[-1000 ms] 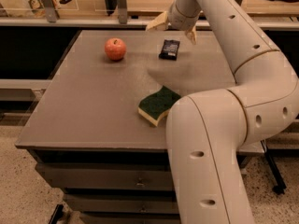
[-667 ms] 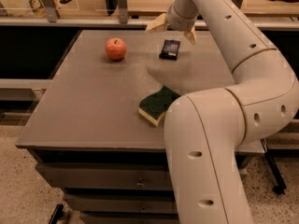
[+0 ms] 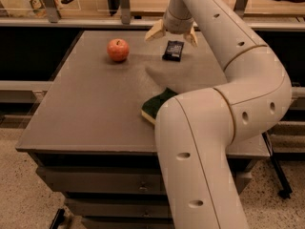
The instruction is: Pick rxbar blueberry
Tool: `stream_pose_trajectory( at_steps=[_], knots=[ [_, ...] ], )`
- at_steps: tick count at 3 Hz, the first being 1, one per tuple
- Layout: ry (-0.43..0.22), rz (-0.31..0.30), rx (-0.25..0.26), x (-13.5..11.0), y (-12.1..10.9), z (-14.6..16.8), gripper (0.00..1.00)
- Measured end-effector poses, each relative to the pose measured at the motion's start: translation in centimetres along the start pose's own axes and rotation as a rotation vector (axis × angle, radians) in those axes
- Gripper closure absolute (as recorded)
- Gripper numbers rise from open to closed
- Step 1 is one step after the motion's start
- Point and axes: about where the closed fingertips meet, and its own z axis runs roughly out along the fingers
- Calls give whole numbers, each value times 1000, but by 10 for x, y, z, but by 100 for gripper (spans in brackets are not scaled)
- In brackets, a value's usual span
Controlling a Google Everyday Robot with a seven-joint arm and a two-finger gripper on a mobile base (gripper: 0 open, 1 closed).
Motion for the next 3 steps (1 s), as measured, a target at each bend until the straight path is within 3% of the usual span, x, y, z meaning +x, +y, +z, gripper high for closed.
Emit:
stream_pose_trajectory(
  at_steps=[3],
  knots=[
    [65,14,37,13,-10,11,0]
  ],
)
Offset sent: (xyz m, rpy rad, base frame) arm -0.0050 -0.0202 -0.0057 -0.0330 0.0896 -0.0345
